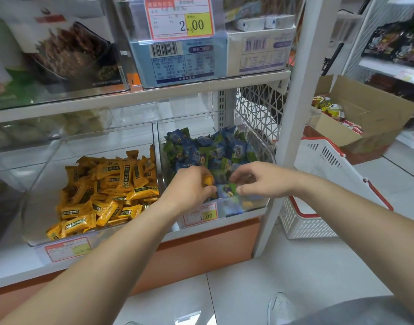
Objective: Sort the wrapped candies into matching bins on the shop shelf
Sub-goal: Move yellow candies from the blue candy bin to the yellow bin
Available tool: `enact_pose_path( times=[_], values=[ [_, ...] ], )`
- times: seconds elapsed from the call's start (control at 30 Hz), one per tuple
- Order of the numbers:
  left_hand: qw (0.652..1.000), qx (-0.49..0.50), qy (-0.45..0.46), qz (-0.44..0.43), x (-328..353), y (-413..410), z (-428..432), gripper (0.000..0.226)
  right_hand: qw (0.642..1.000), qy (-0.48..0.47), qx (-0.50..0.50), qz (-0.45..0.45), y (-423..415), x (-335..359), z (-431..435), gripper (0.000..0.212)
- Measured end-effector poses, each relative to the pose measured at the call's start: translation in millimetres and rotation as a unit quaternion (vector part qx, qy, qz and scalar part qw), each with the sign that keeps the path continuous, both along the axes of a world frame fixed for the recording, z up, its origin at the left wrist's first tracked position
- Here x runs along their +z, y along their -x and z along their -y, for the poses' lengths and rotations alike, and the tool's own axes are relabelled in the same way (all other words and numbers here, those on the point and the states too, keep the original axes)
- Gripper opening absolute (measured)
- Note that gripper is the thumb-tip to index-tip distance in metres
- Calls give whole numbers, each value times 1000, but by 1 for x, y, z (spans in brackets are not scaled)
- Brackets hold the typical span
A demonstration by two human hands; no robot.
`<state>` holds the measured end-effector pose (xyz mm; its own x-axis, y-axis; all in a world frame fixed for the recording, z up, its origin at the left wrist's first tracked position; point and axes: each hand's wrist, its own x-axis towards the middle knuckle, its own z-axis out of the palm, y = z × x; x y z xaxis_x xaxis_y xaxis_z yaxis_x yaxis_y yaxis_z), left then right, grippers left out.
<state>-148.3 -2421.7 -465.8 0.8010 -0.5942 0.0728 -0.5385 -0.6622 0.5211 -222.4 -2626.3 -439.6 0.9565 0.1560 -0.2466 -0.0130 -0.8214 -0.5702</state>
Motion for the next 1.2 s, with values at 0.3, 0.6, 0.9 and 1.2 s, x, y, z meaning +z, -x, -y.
enact_pose_path(
  times=[0.3,0.6,0.9,1.2],
  values=[
    [999,-39,-18,4,-5,6,0,16,941,319,59,-94,-10,-23,-10,27],
    [999,-46,-16,11,-6,6,-3,14,960,270,75,-2,-14,-23,-2,14],
    [999,-30,25,-24,-3,7,-5,12,985,162,13,56,-4,-9,9,34],
    [989,9,136,-52,4,11,-2,19,987,-4,-48,151,5,2,7,15]
  ],
)
